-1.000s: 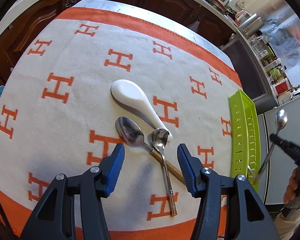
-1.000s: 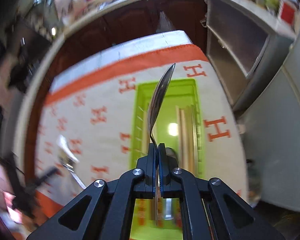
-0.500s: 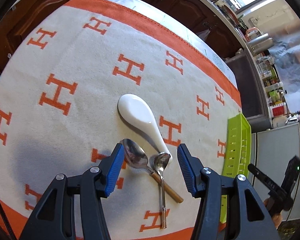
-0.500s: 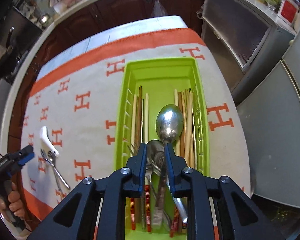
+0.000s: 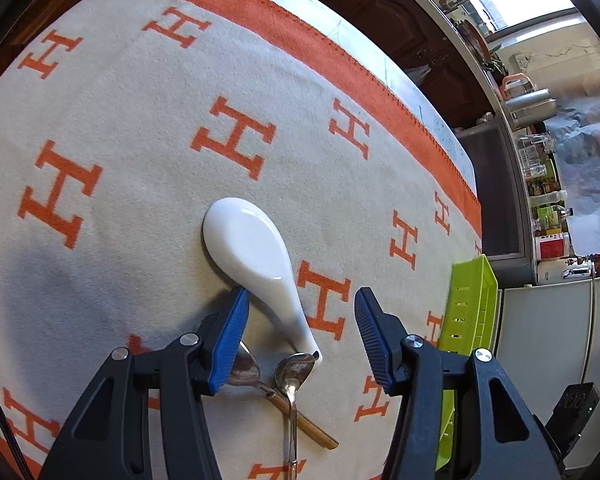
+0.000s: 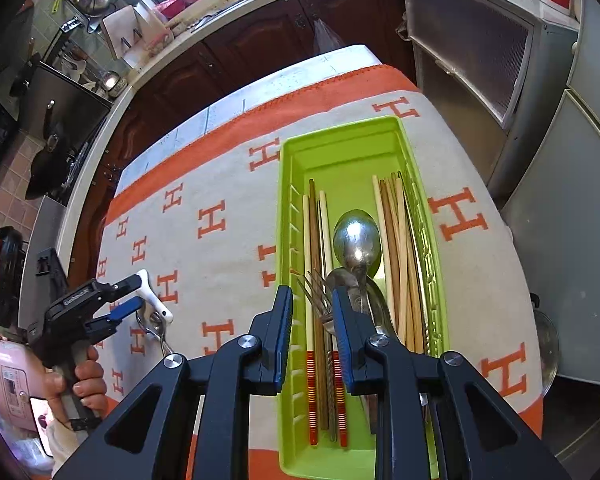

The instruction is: Organize utensils

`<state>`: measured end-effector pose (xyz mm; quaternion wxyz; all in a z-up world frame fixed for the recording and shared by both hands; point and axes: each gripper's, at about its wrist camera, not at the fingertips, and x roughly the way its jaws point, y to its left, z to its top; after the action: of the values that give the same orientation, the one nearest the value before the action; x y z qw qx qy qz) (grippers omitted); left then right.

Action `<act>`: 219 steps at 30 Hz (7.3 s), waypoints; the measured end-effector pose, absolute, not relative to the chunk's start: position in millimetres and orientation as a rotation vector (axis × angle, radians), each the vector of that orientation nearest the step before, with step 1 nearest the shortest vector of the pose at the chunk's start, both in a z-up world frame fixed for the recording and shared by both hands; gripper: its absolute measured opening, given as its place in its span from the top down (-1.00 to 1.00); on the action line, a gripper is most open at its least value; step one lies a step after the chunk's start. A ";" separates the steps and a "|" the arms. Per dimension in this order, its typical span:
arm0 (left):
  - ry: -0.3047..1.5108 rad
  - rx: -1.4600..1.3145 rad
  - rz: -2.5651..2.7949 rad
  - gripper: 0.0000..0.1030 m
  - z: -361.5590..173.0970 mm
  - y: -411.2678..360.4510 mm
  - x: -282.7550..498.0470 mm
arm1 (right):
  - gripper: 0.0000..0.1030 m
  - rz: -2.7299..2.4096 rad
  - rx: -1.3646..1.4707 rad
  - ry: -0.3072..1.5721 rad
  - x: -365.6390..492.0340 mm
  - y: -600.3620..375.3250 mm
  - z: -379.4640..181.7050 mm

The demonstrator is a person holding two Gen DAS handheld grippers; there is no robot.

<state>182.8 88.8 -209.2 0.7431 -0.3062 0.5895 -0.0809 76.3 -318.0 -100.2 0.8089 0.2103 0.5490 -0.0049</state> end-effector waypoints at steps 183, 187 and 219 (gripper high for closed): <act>1.275 -0.201 -0.202 -0.45 -174.2 80.1 57.4 | 0.82 0.520 0.472 1.496 82.0 -161.2 -211.5; 1.280 -0.195 -0.203 -0.45 -174.7 79.0 58.1 | 0.81 0.528 0.521 1.508 86.1 -162.5 -215.6; 1.319 -0.218 -0.217 -0.45 -187.9 79.7 66.1 | 0.88 0.351 0.438 1.430 120.9 -143.0 -205.3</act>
<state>66.1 79.7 -187.9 0.7795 -0.1007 0.6101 -0.1004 120.9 -143.0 -205.3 0.7191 0.1983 0.6468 0.1585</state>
